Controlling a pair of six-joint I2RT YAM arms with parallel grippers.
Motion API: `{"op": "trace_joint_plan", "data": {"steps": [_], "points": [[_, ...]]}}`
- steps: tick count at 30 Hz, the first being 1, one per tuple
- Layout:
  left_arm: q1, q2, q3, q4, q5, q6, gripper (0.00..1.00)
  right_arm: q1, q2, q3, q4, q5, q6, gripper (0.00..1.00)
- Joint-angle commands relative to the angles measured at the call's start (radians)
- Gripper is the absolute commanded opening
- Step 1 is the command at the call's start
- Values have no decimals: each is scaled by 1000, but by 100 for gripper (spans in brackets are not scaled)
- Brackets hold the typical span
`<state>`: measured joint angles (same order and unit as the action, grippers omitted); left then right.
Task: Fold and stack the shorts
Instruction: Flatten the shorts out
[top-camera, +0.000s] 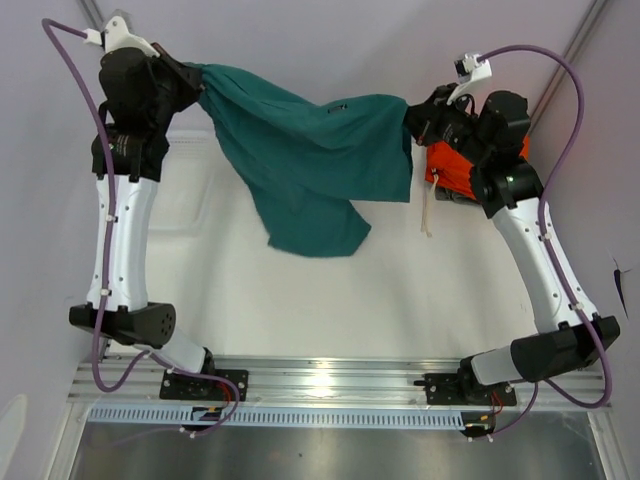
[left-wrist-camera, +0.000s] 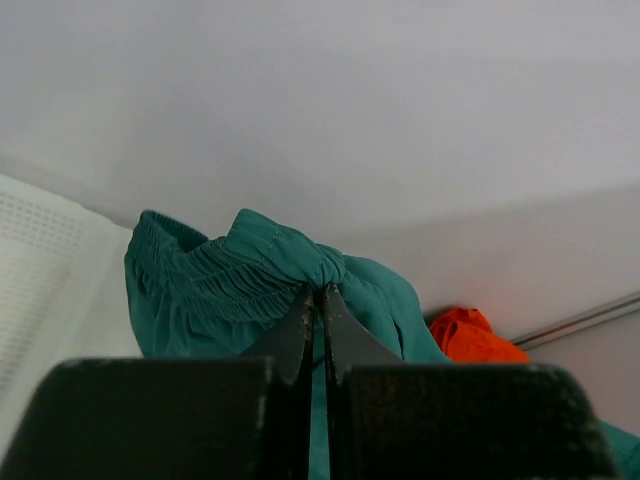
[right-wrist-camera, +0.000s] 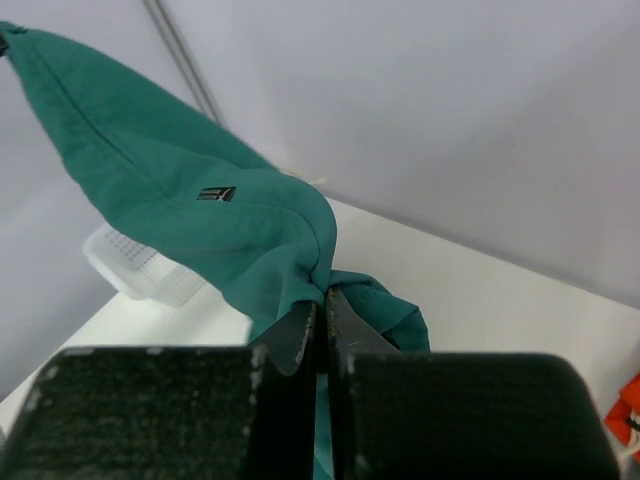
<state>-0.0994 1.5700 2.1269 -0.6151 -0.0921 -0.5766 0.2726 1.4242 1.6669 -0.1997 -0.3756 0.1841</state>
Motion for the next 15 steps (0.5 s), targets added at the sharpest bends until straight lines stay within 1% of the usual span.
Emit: {"op": "trace_joint_plan", "data": {"steps": [1,2,4,5,10,11,12,15], "points": [[7,-106,-7,106,37,-12,0,10,-95,1,43,-60,-3,0],[7,-152,-62,118,40,-14,0,17,-116,-13,42,-66,-5,0],[7,-204,-106,133,48,-14,0,30,-181,-36,22,-71,-18,0],[7,-256,-152,138,52,-16,0,48,-203,-53,10,-71,-24,0],[6,-413,-248,126,84,-26,0,99,-362,-114,-59,-68,-46,0],[6,-444,-301,132,84,-29,0,105,-411,-121,-73,-65,-49,0],[6,-505,-317,133,84,-34,0,118,-435,-127,-85,-63,-49,0],[6,-603,-357,120,115,-46,0,138,-519,-145,-101,-69,-29,0]]}}
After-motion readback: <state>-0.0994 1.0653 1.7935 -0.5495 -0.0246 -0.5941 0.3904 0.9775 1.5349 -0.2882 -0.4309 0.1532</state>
